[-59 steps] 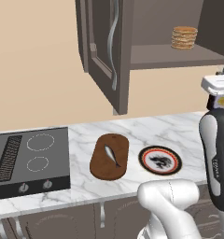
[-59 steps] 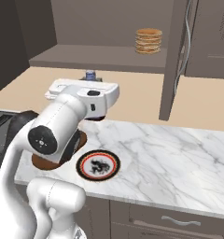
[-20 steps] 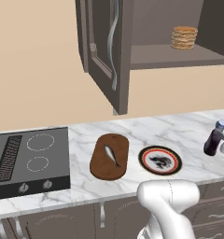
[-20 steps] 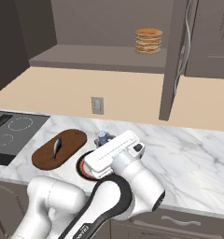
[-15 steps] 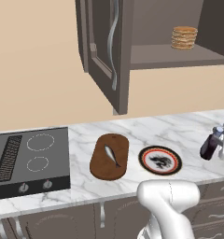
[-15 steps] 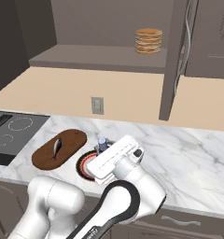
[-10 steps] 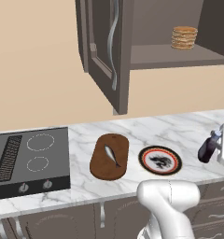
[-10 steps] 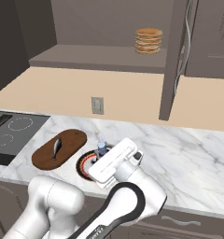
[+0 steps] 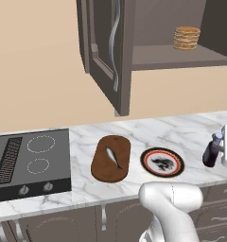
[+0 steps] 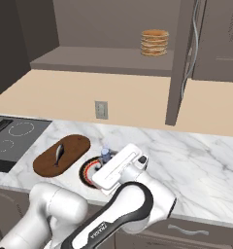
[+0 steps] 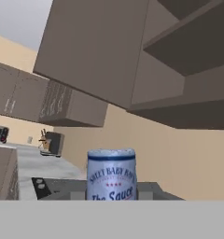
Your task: Pick the fish from the plate and place it on the cutting board. Then pick the condiment bottle from the cabinet and place it next to the cutting board.
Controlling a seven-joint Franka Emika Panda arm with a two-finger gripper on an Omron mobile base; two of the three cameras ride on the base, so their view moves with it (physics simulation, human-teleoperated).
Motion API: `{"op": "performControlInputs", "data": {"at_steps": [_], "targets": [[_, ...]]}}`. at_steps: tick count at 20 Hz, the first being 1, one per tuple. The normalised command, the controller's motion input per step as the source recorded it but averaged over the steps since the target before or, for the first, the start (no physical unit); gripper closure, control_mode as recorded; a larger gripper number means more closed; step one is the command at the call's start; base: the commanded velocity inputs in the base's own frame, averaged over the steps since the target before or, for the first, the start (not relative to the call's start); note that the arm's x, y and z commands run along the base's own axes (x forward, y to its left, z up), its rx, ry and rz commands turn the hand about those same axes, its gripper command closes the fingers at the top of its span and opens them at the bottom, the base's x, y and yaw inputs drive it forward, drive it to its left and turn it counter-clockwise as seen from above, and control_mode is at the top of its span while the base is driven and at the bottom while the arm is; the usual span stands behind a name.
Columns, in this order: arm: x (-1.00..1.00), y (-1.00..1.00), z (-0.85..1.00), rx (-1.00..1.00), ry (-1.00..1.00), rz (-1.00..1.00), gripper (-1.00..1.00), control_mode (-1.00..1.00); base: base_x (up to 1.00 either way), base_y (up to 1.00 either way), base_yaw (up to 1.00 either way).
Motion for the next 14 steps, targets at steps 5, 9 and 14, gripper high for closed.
{"op": "performControlInputs", "data": {"at_steps": [5,9,14], "targets": [[0.00,0.00,-0.34,-0.01,0.02,0.04,1.00,-1.00,0.00,0.00,0.00],[0.00,0.00,-0.50,0.00,0.00,0.06,1.00,-1.00,0.00,0.00,0.00],[0.00,0.00,-0.40,0.00,0.00,0.06,1.00,-1.00,0.00,0.00,0.00]]}}
